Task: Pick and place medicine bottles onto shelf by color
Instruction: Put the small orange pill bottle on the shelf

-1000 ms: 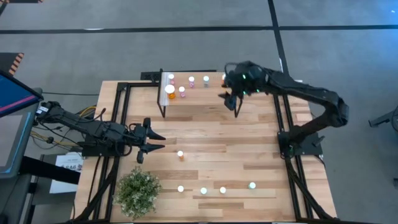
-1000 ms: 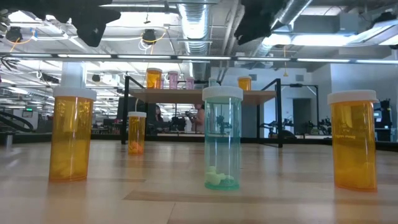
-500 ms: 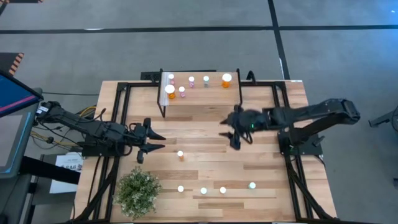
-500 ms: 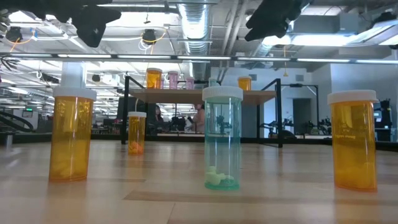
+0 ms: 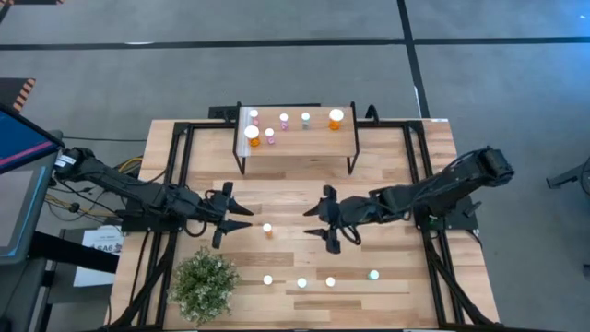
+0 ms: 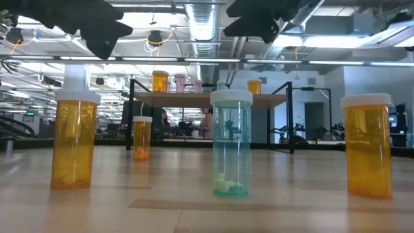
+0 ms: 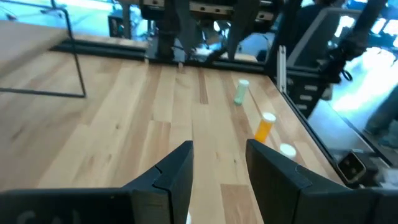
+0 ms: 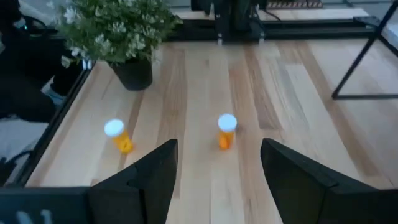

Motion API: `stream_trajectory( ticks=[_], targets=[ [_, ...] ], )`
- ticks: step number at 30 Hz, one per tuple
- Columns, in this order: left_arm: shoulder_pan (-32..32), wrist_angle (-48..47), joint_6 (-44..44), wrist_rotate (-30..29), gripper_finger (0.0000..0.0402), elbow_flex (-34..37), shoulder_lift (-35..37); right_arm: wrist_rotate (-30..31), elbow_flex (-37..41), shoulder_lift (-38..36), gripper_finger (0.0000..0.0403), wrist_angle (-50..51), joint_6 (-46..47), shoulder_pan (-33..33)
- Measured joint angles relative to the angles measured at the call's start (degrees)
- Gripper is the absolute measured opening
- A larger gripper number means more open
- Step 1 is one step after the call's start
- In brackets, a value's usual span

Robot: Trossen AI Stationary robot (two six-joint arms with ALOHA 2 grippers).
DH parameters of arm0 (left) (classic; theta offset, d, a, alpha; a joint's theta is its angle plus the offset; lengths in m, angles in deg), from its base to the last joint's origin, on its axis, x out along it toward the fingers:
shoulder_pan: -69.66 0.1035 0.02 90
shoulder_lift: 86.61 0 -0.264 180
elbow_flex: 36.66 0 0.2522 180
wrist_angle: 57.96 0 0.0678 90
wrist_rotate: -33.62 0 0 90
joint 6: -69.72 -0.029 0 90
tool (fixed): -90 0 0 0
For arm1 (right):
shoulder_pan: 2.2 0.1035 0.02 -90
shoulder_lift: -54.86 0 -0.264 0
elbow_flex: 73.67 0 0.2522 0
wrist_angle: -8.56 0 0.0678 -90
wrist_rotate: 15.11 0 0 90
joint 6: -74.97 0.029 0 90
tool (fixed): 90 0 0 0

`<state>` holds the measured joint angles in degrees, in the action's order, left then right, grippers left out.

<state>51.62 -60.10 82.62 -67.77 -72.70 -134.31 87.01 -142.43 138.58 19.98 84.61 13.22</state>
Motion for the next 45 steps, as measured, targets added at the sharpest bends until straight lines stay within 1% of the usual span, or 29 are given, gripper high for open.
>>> stream_trajectory(
  ticks=[7,10,13,15,17,19,23,26,29,34,36,38,40,45],
  targets=[
    [0.01,-0.39,0.39,0.53,0.0139,-0.22,-0.77,-0.02,-0.05,5.18,0.0253,-6.10,-0.01,-0.87],
    [-0.22,-2.12,1.28,0.48,0.0156,-0.22,-0.78,-0.02,0.00,7.89,0.0253,-7.43,0.42,-1.73],
    [-0.56,-6.32,3.23,-2.23,0.0182,-0.22,-1.36,-0.05,-0.05,10.36,0.0253,-7.82,0.59,-2.72],
    [-0.75,-7.83,5.02,-3.89,0.0200,-0.24,-2.61,-0.09,0.07,10.99,0.0253,-7.81,0.93,-3.30],
    [-1.04,-9.54,6.18,-4.27,0.0216,-0.22,-4.28,-0.09,-0.11,11.28,0.0253,-8.21,1.37,-3.66],
    [-1.27,-8.98,6.32,-4.21,0.0227,-0.22,-6.90,-0.15,-0.09,11.26,0.0253,-8.21,1.79,-3.89],
    [-1.27,-8.66,5.72,-4.29,0.0236,-0.22,-11.18,-0.94,-0.09,11.23,0.0253,-11.26,2.09,-3.99],
    [-1.26,-7.92,4.91,-4.30,0.0238,-0.22,-11.81,-3.39,-1.83,13.29,0.0253,-14.03,1.84,-4.21],
    [-1.22,-7.93,4.18,-4.36,0.0238,-0.22,-10.13,-5.12,-4.86,16.76,0.0253,-12.49,0.55,-4.38],
    [-1.46,-8.58,2.70,-4.50,0.0238,-0.24,-3.88,-7.89,-11.90,23.12,0.0253,-8.88,-0.06,-5.10],
    [-1.72,-8.64,1.57,-4.51,0.0238,-0.24,-1.06,-7.96,-14.10,25.23,0.0253,-7.36,-0.90,-5.18],
    [-2.28,-8.50,0.34,-5.28,0.0238,-0.26,1.31,-8.06,-16.97,27.82,0.0253,-8.13,-1.11,-5.49],
    [-3.31,-8.61,-0.83,-6.00,0.0238,-0.22,3.68,-8.11,-18.95,29.34,0.0253,-5.75,-1.08,-5.57],
    [-6.13,-7.57,-2.86,-7.83,0.0238,-0.26,7.55,-8.07,-23.35,33.73,0.0253,-1.89,-0.13,-6.64]
  ],
)
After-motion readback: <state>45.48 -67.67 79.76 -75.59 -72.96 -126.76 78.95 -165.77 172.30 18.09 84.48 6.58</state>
